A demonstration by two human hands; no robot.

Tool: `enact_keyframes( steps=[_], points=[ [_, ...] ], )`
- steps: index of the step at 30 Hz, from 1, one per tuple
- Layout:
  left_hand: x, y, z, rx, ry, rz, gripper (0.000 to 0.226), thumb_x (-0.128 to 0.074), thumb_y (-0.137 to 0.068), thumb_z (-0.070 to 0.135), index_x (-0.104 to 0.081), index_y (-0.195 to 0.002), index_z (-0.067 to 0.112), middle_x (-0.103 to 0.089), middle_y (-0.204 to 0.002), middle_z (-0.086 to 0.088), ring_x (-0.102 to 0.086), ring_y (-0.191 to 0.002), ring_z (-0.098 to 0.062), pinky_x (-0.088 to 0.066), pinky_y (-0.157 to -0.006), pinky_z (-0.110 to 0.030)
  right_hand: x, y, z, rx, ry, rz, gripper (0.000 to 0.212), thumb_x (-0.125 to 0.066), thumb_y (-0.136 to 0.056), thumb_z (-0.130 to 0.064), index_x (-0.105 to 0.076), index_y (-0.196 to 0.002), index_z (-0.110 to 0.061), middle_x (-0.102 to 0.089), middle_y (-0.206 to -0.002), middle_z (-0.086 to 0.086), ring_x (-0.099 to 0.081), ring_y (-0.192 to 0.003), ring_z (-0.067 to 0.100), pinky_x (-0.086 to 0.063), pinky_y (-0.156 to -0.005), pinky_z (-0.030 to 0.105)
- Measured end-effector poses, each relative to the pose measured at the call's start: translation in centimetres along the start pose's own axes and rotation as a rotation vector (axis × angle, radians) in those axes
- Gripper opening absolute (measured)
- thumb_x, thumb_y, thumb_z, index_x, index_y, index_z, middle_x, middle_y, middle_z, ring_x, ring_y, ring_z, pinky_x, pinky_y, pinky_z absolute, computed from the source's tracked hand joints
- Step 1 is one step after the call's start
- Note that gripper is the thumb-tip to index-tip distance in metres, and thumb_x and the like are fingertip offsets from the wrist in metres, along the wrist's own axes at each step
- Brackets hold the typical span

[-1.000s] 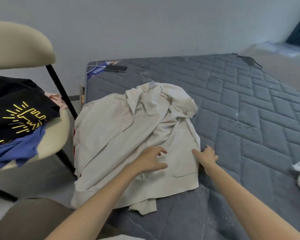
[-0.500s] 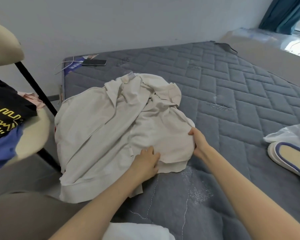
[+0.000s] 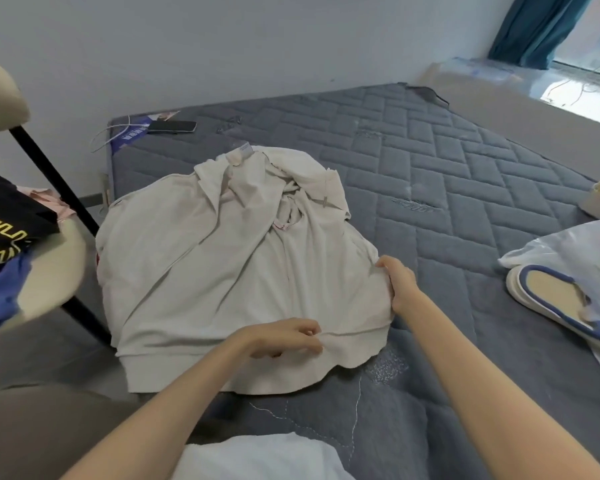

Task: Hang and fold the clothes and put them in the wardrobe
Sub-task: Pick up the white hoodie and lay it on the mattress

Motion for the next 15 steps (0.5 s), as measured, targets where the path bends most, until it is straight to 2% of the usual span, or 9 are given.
enact_keyframes(
  steps=[1,2,4,5,7,10,12,14,15],
  points=[
    [0.6,0.7,-0.2,0.009,0.070,0.013,0.004,-0.058,-0.086,0.027,-0.055,-0.086,0.027,-0.047,-0.074,0.008,-0.037,-0.058,-0.009,-0.027,-0.053,-0.023,-0.9,0.4,-0.7,0.022,0.029,-0.067,0.027,-0.058,-0.084,-0.020,-0.050,-0.107,-0.008,-0.053,-0.098,0.008,-0.049,-0.077,0.021,-0.037,-0.066,0.029],
    [1.3,1.2,-0.4,0.009,0.141,0.026,0.010,-0.063,-0.084,0.028,-0.058,-0.093,0.025,-0.053,-0.075,0.006,-0.045,-0.057,-0.008,-0.034,-0.054,-0.022,-1.8,0.9,-1.5,0.053,0.060,-0.142,0.028,-0.060,-0.085,-0.021,-0.053,-0.109,-0.009,-0.055,-0.098,0.008,-0.052,-0.079,0.022,-0.040,-0.068,0.030],
    [3.1,2.5,-1.0,0.001,0.275,0.098,0.027,-0.070,-0.081,0.029,-0.061,-0.105,0.022,-0.068,-0.095,0.000,-0.066,-0.078,-0.010,-0.050,-0.069,-0.024,-4.5,2.3,-3.2,0.139,0.172,-0.299,0.018,-0.062,-0.084,-0.022,-0.057,-0.100,-0.013,-0.056,-0.089,0.002,-0.052,-0.079,0.019,-0.041,-0.069,0.030],
    [4.1,3.1,-1.4,-0.011,0.324,0.165,0.029,-0.069,-0.082,0.028,-0.062,-0.109,0.021,-0.068,-0.106,-0.002,-0.068,-0.092,-0.013,-0.052,-0.078,-0.027,-6.1,3.1,-4.0,0.198,0.253,-0.375,0.011,-0.063,-0.085,-0.021,-0.057,-0.092,-0.016,-0.053,-0.083,-0.001,-0.049,-0.077,0.016,-0.039,-0.066,0.027],
    [6.3,4.7,-2.2,-0.026,0.434,0.332,0.025,-0.062,-0.088,0.023,-0.061,-0.113,0.020,-0.068,-0.113,0.001,-0.066,-0.100,-0.015,-0.051,-0.085,-0.031,-9.5,5.1,-5.1,0.294,0.377,-0.536,0.007,-0.063,-0.087,-0.017,-0.058,-0.090,-0.019,-0.052,-0.078,-0.004,-0.046,-0.069,0.011,-0.037,-0.062,0.023],
    [9.2,7.1,-4.2,0.002,0.671,0.587,0.020,-0.051,-0.093,0.014,-0.062,-0.110,0.016,-0.070,-0.107,0.000,-0.066,-0.094,-0.019,-0.053,-0.077,-0.031,-14.6,8.4,-5.5,0.303,0.488,-0.827,0.027,-0.054,-0.093,-0.013,-0.057,-0.118,-0.021,-0.054,-0.088,-0.003,-0.047,-0.068,0.009,-0.041,-0.057,0.023],
    [10.2,8.5,-5.6,0.048,0.793,0.692,0.017,-0.047,-0.093,0.009,-0.063,-0.097,0.012,-0.066,-0.089,-0.003,-0.063,-0.075,-0.020,-0.053,-0.066,-0.029,-17.1,10.3,-4.9,0.239,0.555,-1.015,0.039,-0.045,-0.096,-0.009,-0.046,-0.133,-0.023,-0.052,-0.107,0.003,-0.053,-0.077,0.016,-0.051,-0.053,0.025],
    [11.1,10.0,-7.8,0.129,0.883,0.810,0.012,-0.049,-0.093,0.011,-0.060,-0.087,0.011,-0.055,-0.080,-0.006,-0.050,-0.059,-0.018,-0.044,-0.049,-0.021,-19.2,11.5,-4.0,0.133,0.533,-1.155,0.049,-0.043,-0.098,-0.005,-0.034,-0.142,-0.024,-0.046,-0.132,0.008,-0.063,-0.098,0.028,-0.060,-0.067,0.038],
    [11.2,10.7,-8.9,0.182,0.923,0.841,0.011,-0.050,-0.093,0.014,-0.058,-0.090,0.009,-0.053,-0.083,-0.008,-0.048,-0.059,-0.019,-0.043,-0.045,-0.020,-19.9,11.6,-3.6,0.104,0.504,-1.178,0.051,-0.044,-0.098,-0.004,-0.031,-0.144,-0.025,-0.046,-0.137,0.009,-0.064,-0.104,0.032,-0.060,-0.073,0.042]
  ],
)
Point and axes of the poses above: each hand's wrist, its own y-axis away from the middle knuckle, its own x-axis out of the back of the hand, z = x × y, the point moved 3 cm from there along -y, towards the middle knuckle
